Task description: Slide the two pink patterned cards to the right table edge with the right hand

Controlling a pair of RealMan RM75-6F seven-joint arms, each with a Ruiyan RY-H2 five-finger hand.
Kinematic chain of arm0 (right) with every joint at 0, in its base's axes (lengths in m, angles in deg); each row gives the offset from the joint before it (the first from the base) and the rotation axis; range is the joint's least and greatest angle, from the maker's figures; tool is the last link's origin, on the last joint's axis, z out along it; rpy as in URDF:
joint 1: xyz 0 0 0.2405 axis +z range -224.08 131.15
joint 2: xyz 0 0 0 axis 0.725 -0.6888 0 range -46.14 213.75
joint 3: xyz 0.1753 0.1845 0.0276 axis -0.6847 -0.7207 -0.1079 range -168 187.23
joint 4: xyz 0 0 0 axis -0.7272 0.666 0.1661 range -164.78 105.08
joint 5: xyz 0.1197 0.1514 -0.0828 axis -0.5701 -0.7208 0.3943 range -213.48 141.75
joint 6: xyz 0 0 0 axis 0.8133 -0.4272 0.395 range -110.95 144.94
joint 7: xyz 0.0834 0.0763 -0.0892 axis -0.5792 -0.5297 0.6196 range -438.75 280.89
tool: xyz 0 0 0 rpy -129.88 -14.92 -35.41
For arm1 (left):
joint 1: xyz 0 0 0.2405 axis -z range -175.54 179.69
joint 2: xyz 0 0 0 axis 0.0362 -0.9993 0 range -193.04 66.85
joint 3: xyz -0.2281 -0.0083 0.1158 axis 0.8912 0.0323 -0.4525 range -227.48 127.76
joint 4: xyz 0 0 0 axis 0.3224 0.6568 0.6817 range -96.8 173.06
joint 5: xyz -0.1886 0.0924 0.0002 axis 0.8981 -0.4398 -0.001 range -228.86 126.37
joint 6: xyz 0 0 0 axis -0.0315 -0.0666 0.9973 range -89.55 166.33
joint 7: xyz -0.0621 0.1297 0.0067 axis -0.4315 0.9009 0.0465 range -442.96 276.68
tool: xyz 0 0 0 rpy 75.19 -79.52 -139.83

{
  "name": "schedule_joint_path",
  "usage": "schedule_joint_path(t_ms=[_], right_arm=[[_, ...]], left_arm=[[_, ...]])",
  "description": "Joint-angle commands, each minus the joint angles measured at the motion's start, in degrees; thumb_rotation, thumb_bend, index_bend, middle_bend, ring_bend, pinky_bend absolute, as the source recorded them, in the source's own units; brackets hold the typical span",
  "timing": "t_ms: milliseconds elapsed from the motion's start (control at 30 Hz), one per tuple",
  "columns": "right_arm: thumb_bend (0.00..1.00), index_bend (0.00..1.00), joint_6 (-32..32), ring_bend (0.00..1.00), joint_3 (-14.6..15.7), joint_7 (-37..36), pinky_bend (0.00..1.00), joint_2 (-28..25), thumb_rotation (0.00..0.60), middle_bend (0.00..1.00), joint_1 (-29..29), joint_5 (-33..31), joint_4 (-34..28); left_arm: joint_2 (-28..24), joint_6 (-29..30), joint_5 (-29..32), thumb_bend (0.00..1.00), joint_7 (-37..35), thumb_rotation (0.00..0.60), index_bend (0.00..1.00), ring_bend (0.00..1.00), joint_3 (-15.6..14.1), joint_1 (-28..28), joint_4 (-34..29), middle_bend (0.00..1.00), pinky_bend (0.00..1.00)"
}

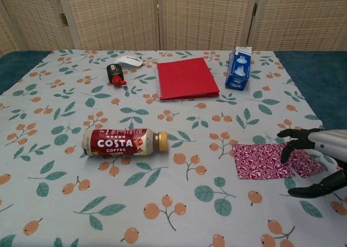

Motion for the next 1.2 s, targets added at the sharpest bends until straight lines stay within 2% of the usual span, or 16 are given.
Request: schedule_joint_path(t_ms=[33,467,733,933,1200], right_arm=[[0.18,0.30,-0.1,0.00,-0.5,-0.6,0.00,0.0,0.283,0.06,-0.1,-0.2,0.5],[0.18,0.30,1.6,0.00,-2.1,-1.5,0.00,1.2,0.292,0.06,0.1,-3.5,5.1],[0.18,0.30,0.5,0.00,-2.2,-0.9,0.00,0.3,0.291,0.06,-1.0,-5.2,5.5],[0.18,0.30,-0.8,0.00,-2.2,-2.2,0.00,-0.7,0.293,0.06,-1.6,-3.1,3.8],[0.18,0.30,2.4,0.00,-3.4,-1.4,0.00,2.3,0.293,0.06,0.7,-3.4,5.4]], left_arm=[[0.0,0.0,-0.1,0.25,0.0,0.600,0.12,0.08,0.0,0.0,0.0,0.00,0.00],[-0.1,-0.1,0.1,0.25,0.0,0.600,0.12,0.08,-0.1,0.0,0.0,0.00,0.00],[-0.1,-0.2,0.1,0.25,0.0,0.600,0.12,0.08,-0.1,0.0,0.0,0.00,0.00],[0.0,-0.1,-0.1,0.25,0.0,0.600,0.12,0.08,-0.1,0.0,0.0,0.00,0.00],[-0.2,0.1,0.2,0.25,-0.3,0.600,0.12,0.08,-0.2,-0.4,0.2,0.00,0.00]])
